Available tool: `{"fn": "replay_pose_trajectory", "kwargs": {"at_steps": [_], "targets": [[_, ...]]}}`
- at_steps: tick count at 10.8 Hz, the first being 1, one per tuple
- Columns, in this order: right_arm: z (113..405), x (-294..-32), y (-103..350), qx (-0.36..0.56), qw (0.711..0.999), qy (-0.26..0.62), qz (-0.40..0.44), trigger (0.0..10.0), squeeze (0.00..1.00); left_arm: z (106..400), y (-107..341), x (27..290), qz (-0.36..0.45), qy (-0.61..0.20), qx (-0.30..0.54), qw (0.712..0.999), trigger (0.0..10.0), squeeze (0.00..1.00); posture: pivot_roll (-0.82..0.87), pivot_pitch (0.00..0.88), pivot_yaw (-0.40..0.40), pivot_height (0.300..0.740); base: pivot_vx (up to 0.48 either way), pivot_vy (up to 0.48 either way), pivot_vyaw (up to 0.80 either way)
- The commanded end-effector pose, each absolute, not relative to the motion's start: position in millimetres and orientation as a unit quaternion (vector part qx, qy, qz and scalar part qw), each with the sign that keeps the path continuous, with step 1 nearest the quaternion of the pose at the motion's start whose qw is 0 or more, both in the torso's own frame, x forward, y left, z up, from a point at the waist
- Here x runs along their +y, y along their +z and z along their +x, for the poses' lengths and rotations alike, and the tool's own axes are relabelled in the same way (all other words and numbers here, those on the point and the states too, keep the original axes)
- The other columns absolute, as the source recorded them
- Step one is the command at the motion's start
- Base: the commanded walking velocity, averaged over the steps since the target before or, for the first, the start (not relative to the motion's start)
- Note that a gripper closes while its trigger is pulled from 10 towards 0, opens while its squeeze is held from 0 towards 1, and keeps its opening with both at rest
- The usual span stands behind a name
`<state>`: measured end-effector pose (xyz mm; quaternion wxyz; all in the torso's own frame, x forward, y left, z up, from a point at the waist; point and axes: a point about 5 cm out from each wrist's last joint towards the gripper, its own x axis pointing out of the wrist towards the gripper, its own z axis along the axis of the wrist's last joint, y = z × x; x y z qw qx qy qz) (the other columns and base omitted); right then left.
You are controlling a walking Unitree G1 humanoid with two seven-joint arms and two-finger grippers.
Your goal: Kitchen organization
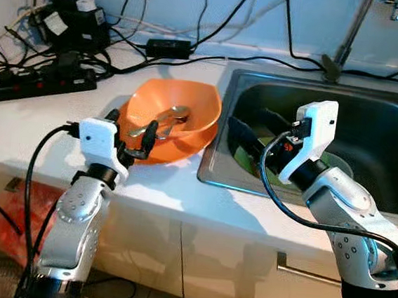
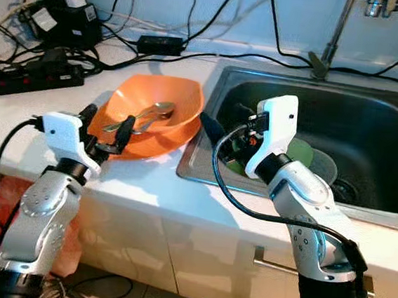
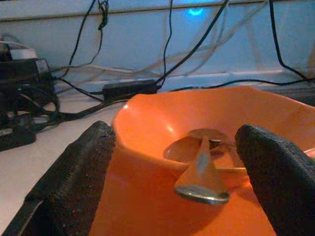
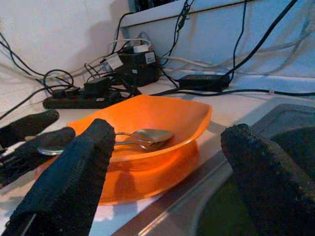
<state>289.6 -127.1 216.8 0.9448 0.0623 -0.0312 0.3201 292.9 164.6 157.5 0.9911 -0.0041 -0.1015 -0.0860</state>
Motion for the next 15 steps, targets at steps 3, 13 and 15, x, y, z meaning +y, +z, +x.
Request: {"fn": "replay_pose_trajectory", "kwargs": {"at_steps": [3,13,15], "targets": [[290,-125,222,-0.039,0.943,0.325,0.059,10.0,0.0,300,157,160,-0.047,-0.1,-0.094,0.989,10.0,0.0,0.04,0.033,0.08,0.74,0.0,0.0,0.0],[292,-127,224,-0.042,0.945,0.321,0.057,10.0,0.0,313,155,161,-0.098,-0.095,-0.11,0.985,0.0,0.0,0.02,0.036,0.074,0.74,0.0,0.0,0.0],[291,-127,224,-0.042,0.945,0.32,0.058,10.0,0.0,313,156,161,-0.1,-0.095,-0.111,0.984,0.0,0.0,0.02,0.037,0.076,0.74,0.0,0.0,0.0]]}}
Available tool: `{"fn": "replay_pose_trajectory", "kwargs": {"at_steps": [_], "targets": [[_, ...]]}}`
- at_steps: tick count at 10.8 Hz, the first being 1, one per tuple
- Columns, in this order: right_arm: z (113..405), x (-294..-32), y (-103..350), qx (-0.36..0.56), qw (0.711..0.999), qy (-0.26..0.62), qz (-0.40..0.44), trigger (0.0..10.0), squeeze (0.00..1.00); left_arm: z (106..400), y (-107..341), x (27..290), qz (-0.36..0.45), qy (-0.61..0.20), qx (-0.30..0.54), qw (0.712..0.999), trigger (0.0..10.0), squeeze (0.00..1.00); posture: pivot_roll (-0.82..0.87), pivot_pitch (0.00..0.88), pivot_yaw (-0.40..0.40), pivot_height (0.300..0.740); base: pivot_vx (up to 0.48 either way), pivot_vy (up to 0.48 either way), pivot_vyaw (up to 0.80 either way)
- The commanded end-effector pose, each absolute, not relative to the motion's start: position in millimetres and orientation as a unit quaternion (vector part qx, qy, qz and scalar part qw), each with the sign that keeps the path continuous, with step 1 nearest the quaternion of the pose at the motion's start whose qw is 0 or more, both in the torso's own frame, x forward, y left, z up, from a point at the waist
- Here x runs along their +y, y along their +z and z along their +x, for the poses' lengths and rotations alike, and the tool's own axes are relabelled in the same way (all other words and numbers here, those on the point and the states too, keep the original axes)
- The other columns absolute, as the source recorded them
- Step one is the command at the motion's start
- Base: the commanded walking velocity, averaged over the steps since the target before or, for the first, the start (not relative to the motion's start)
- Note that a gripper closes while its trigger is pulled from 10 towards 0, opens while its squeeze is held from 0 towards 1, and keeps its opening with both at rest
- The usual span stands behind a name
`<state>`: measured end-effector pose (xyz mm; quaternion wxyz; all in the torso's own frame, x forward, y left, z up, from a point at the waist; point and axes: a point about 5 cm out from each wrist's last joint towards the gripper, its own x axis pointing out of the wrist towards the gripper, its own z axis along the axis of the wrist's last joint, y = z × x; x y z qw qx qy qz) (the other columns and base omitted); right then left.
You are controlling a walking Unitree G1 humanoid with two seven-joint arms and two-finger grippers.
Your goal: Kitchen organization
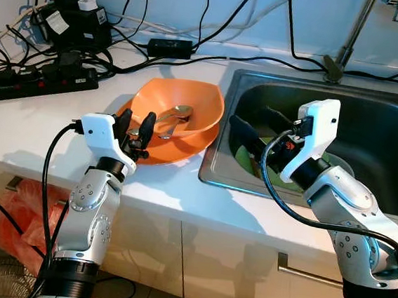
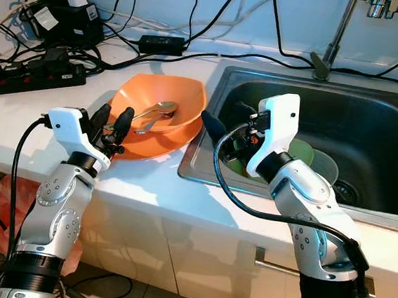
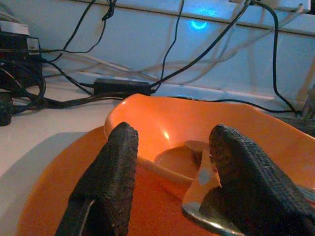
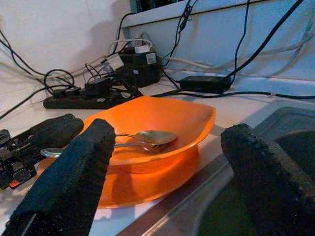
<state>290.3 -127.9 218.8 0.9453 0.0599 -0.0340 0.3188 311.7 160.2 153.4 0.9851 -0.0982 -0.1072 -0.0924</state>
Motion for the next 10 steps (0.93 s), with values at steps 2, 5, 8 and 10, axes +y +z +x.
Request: {"fn": "replay_pose_trajectory", "kwargs": {"at_steps": [2,5,8,10], "targets": [[291,-126,224,-0.042,0.945,0.32,0.059,10.0,0.0,314,157,161,-0.103,-0.095,-0.112,0.984,0.0,0.0,0.02,0.039,0.078,0.74,0.0,0.0,0.0],[290,-126,222,-0.041,0.946,0.316,0.062,10.0,0.0,315,161,160,-0.112,-0.097,-0.115,0.982,0.0,0.0,0.03,0.042,0.087,0.74,0.0,0.0,0.0],[290,-124,221,-0.041,0.946,0.315,0.067,10.0,0.0,315,166,161,-0.12,-0.098,-0.119,0.981,0.0,0.0,0.03,0.044,0.093,0.74,0.0,0.0,0.0],[290,-125,220,-0.04,0.946,0.314,0.067,10.0,0.0,316,167,161,-0.133,-0.095,-0.118,0.979,0.0,0.0,0.03,0.045,0.092,0.74,0.0,0.0,0.0]]}}
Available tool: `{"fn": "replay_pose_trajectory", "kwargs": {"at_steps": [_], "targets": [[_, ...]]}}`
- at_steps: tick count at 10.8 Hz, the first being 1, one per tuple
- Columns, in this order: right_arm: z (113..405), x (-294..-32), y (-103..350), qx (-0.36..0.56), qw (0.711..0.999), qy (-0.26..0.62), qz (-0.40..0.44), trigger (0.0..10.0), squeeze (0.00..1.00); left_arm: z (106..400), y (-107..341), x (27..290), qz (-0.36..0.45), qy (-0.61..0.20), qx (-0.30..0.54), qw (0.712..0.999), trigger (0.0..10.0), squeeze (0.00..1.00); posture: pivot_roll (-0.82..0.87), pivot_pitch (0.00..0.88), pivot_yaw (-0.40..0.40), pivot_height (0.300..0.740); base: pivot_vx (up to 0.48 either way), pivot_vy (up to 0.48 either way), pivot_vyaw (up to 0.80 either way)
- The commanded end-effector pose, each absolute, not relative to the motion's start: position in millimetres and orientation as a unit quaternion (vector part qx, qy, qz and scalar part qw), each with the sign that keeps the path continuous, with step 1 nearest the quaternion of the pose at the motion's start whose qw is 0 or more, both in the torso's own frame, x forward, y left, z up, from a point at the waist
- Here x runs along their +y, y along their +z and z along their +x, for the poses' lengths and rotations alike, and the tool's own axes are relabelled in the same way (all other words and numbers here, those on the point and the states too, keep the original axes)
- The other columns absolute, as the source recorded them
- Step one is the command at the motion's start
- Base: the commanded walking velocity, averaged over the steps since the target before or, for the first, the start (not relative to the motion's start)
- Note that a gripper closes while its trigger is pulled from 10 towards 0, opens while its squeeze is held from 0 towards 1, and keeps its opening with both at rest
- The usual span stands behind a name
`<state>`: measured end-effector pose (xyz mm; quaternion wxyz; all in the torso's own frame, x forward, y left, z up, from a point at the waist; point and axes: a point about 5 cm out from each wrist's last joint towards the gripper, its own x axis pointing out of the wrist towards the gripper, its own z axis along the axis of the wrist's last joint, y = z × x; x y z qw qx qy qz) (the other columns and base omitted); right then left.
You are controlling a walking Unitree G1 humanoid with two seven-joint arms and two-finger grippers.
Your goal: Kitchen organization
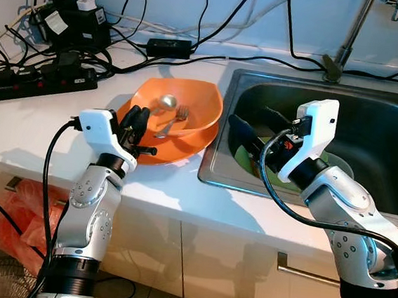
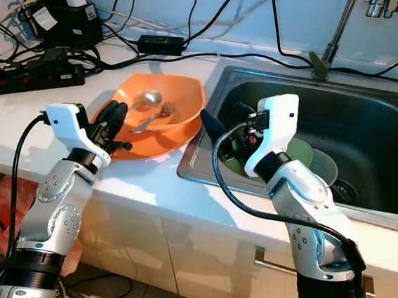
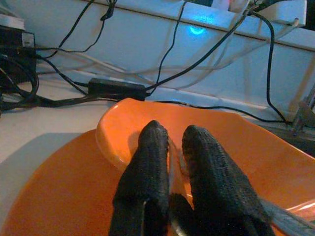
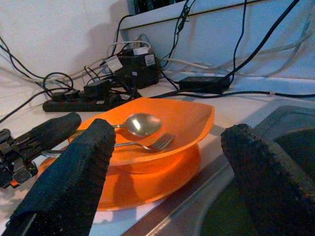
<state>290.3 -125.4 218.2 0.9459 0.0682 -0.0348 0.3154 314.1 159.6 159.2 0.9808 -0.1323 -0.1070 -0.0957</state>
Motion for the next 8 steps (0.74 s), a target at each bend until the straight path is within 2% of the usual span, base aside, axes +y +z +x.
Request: {"fn": "replay_pose_trajectory", "kwargs": {"at_steps": [1,3,6,8], "targets": [[290,-125,220,-0.04,0.946,0.314,0.067,10.0,0.0,316,167,161,-0.133,-0.096,-0.118,0.979,0.0,0.0,0.03,0.045,0.093,0.74,0.0,0.0,0.0],[290,-125,220,-0.04,0.947,0.313,0.068,10.0,0.0,317,175,159,-0.145,-0.104,-0.129,0.976,0.0,0.0,0.03,0.043,0.092,0.74,0.0,0.0,0.0],[291,-124,220,-0.039,0.947,0.312,0.07,10.0,0.0,323,212,157,-0.185,-0.143,-0.173,0.957,0.0,0.0,0.04,0.044,0.091,0.74,0.0,0.0,0.0],[292,-125,220,-0.04,0.948,0.309,0.072,10.0,0.0,329,233,164,-0.264,-0.137,-0.189,0.936,0.0,0.0,0.04,0.044,0.091,0.74,0.0,0.0,0.0]]}}
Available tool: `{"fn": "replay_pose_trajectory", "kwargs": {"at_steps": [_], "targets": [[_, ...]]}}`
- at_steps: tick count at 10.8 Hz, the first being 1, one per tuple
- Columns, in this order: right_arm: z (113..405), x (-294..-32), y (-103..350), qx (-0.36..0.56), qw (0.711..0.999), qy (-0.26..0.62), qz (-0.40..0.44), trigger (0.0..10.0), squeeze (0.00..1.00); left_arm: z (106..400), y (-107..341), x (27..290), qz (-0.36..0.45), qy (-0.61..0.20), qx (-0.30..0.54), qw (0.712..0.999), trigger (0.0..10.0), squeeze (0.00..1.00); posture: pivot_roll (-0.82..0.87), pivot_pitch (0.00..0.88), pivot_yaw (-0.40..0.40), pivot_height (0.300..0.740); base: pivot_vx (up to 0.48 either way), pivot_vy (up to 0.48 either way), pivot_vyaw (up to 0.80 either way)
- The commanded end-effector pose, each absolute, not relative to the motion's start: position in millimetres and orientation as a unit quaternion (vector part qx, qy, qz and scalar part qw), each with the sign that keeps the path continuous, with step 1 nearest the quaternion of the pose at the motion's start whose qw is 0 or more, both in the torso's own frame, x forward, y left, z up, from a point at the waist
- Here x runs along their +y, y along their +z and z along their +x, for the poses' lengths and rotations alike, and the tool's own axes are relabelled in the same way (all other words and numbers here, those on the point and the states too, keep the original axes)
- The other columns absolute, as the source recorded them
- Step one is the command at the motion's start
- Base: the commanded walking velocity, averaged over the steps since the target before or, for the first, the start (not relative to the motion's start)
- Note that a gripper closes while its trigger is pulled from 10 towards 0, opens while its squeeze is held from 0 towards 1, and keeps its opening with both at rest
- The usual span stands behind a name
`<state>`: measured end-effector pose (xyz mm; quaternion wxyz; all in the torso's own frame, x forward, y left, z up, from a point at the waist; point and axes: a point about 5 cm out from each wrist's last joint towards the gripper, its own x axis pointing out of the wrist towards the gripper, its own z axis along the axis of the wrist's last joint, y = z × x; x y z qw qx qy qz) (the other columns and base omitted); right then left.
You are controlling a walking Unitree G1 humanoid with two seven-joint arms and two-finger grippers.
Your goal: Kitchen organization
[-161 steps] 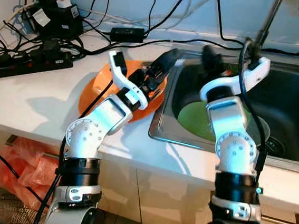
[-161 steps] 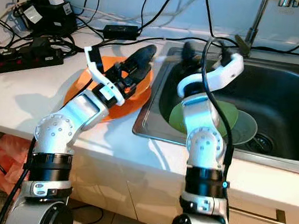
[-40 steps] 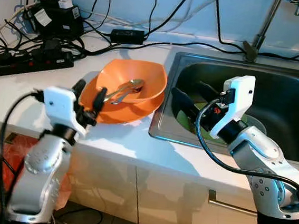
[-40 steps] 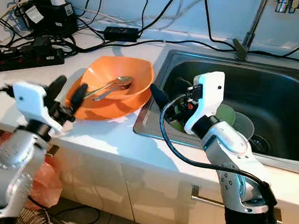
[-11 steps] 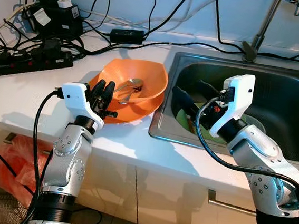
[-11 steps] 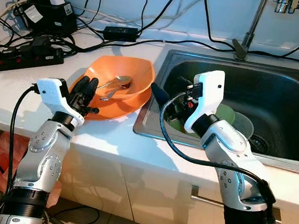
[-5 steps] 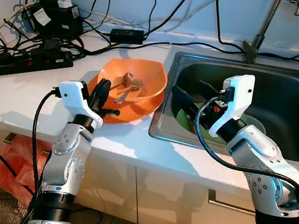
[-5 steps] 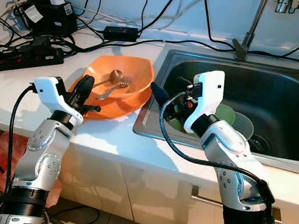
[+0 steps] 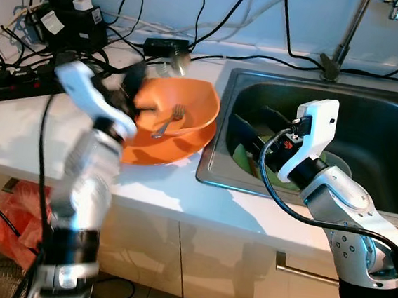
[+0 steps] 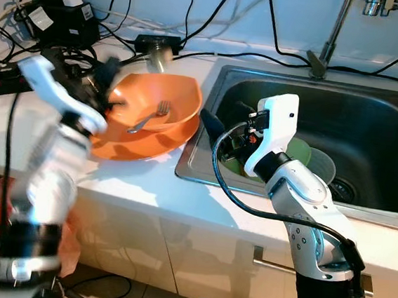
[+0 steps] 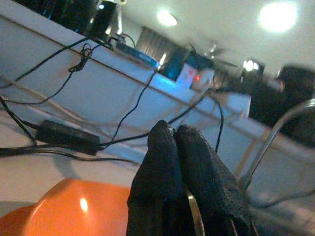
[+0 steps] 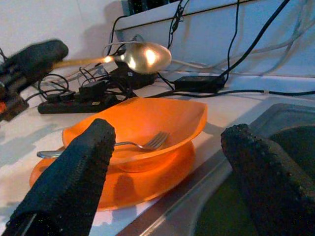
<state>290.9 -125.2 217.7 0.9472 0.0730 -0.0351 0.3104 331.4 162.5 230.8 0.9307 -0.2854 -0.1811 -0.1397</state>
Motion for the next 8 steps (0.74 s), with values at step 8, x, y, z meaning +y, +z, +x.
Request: {"fn": "replay_pose_trajectory", "kwargs": {"at_steps": [8], "targets": [[314,-111,241,-0.041,0.887,0.286,0.359,10.0,0.0,318,224,114,-0.557,-0.324,-0.054,0.763,0.0,0.0,0.03,0.04,0.089,0.74,0.0,0.0,0.0]]}}
